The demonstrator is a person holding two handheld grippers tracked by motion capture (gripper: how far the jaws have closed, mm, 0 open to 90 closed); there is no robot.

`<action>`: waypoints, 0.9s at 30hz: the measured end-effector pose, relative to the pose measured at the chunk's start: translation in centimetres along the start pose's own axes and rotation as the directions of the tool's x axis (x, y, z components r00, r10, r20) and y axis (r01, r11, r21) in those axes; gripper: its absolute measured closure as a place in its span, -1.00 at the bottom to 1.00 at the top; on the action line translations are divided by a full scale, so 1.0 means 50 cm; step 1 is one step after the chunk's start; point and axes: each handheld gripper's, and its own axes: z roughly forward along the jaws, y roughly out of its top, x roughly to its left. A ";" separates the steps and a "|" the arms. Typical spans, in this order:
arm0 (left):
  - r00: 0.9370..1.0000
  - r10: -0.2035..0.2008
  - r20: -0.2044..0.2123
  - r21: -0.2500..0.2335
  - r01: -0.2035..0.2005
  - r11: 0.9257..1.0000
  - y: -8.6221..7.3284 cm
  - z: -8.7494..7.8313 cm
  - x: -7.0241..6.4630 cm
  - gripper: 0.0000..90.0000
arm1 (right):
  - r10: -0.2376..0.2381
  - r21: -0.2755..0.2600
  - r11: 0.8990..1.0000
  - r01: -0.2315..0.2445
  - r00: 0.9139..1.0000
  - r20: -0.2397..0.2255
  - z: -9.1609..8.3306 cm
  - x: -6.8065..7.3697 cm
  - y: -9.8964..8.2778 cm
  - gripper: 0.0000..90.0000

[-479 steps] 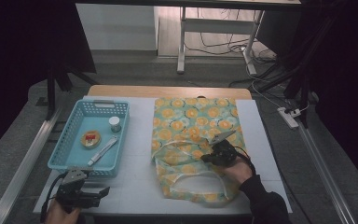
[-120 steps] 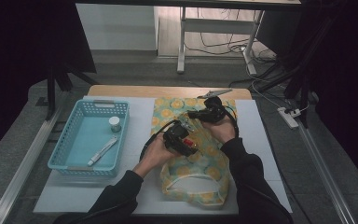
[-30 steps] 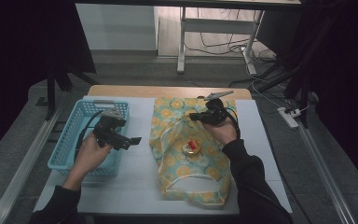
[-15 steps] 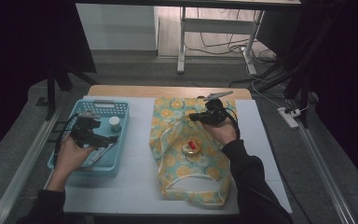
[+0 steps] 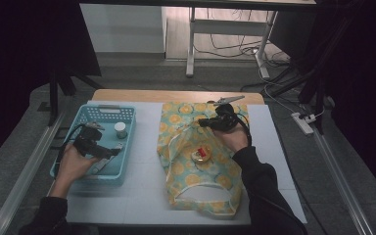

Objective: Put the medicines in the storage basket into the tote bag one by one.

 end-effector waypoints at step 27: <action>1.000 -0.003 0.004 0.245 0.001 0.969 0.005 0.053 -0.003 0.45 | -0.017 -0.014 1.000 0.017 1.000 -0.001 -0.010 0.008 -0.001 1.00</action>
